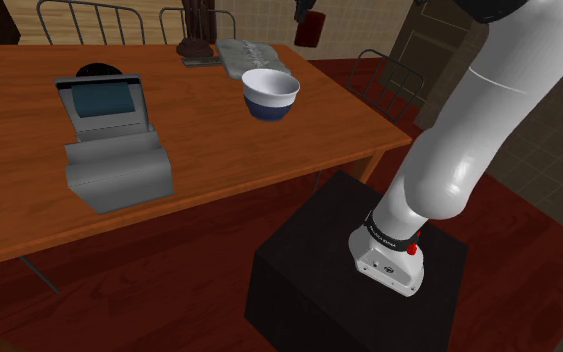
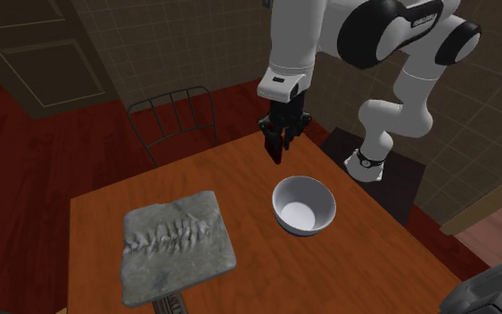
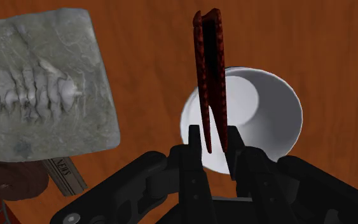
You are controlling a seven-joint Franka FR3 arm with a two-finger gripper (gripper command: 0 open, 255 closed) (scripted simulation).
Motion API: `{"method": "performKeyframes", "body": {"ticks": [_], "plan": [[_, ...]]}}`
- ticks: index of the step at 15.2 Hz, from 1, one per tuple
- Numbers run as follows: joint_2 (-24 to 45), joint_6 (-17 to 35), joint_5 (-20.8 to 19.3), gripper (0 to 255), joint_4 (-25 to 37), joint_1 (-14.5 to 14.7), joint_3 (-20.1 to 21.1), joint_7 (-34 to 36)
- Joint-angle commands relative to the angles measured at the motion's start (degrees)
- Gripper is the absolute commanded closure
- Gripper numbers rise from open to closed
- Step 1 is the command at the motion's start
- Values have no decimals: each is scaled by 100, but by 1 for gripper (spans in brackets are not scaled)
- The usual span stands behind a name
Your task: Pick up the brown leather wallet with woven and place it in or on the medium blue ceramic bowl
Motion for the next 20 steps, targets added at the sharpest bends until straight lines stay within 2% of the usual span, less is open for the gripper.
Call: {"method": "performKeyframes", "body": {"ticks": [1, 10, 20], "plan": [[-117, 21, -74, 255, -98, 148, 140, 302], [-316, -67, -212, 255, -112, 756, 812, 1590], [-499, 744, -287, 255, -1089, 768, 840, 1610]]}}
